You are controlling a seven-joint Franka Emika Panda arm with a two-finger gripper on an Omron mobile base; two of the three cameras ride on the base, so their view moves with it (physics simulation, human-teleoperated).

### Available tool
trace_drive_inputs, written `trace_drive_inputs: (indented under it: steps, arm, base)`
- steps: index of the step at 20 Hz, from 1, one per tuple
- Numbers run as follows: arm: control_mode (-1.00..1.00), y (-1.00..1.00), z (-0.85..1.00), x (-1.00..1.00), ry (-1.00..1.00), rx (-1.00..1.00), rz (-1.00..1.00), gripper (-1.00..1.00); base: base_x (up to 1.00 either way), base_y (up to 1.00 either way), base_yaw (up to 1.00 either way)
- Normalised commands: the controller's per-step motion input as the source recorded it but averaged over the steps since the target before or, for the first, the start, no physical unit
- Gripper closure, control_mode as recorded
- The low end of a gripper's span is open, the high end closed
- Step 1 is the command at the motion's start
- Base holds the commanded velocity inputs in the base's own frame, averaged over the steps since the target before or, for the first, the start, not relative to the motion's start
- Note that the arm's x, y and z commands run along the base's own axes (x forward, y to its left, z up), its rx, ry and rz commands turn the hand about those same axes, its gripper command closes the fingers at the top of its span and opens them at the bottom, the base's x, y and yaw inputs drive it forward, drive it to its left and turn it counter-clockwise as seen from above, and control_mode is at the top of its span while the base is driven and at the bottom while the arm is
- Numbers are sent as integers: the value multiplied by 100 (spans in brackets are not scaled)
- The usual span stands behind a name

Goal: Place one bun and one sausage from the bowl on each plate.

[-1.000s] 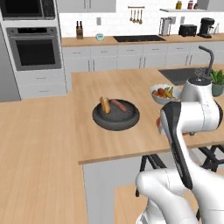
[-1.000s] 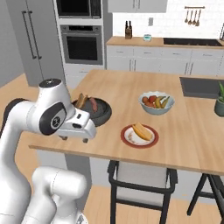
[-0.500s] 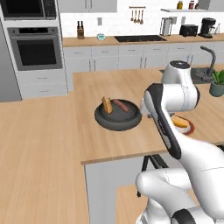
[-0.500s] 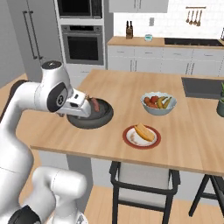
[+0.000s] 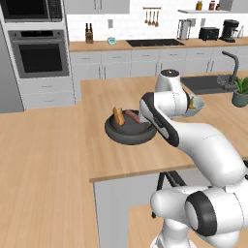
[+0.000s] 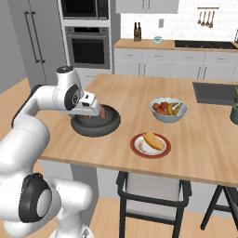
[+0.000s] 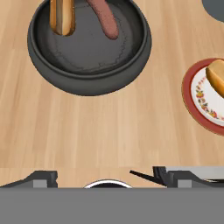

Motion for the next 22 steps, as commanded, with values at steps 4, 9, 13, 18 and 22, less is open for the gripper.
trace_drive_inputs:
  steps: [4, 9, 13, 18, 22]
  arm:
    - [-100, 0, -54, 100, 0, -11, 6, -100]
    - [-100, 0, -20, 90, 0, -2, 10, -100]
    - [-100, 0, -24, 86, 3, 0, 8, -100]
    - [-100, 0, -48, 66, 9, 0, 5, -100]
    - [-100, 0, -43, 63, 7, 0, 2, -100]
  base:
    - [0, 0, 0]
    - [0, 0, 0]
    - [0, 0, 0]
    - [0, 0, 0]
    - [0, 0, 0]
